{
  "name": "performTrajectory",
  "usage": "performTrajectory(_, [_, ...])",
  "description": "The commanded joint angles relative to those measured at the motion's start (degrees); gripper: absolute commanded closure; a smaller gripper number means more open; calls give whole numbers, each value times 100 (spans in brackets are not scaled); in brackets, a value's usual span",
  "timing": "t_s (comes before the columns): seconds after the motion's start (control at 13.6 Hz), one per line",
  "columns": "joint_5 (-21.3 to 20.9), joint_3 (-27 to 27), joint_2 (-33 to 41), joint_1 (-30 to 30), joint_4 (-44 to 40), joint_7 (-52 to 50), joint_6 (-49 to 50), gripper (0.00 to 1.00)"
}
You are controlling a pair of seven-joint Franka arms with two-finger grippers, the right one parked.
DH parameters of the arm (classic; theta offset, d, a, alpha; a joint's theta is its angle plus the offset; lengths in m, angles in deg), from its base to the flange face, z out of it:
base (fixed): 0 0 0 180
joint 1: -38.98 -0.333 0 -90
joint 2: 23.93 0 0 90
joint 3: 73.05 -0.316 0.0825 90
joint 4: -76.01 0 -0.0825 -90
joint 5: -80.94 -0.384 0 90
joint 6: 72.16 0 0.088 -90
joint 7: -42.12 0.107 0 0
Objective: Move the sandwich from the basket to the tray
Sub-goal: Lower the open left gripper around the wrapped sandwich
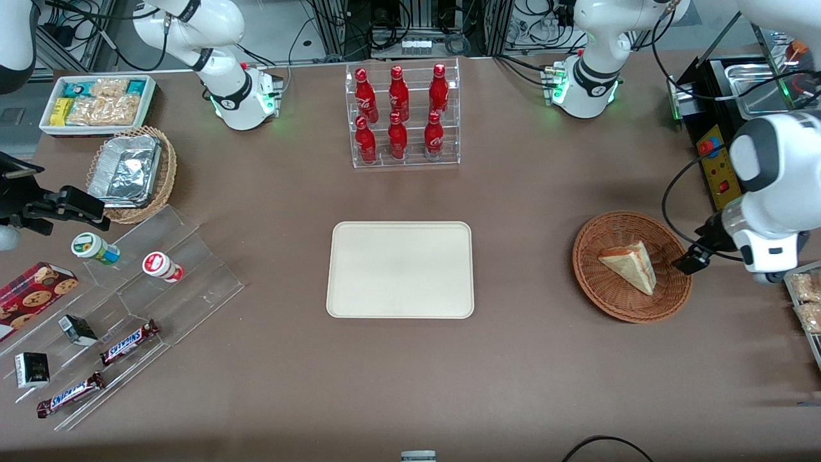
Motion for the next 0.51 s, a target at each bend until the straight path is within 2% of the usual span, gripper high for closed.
performTrajectory(0.0, [36,38,-3,24,580,-333,-674,0])
performTrajectory(0.44, [62,73,-162,165,933,-368,-1070,0])
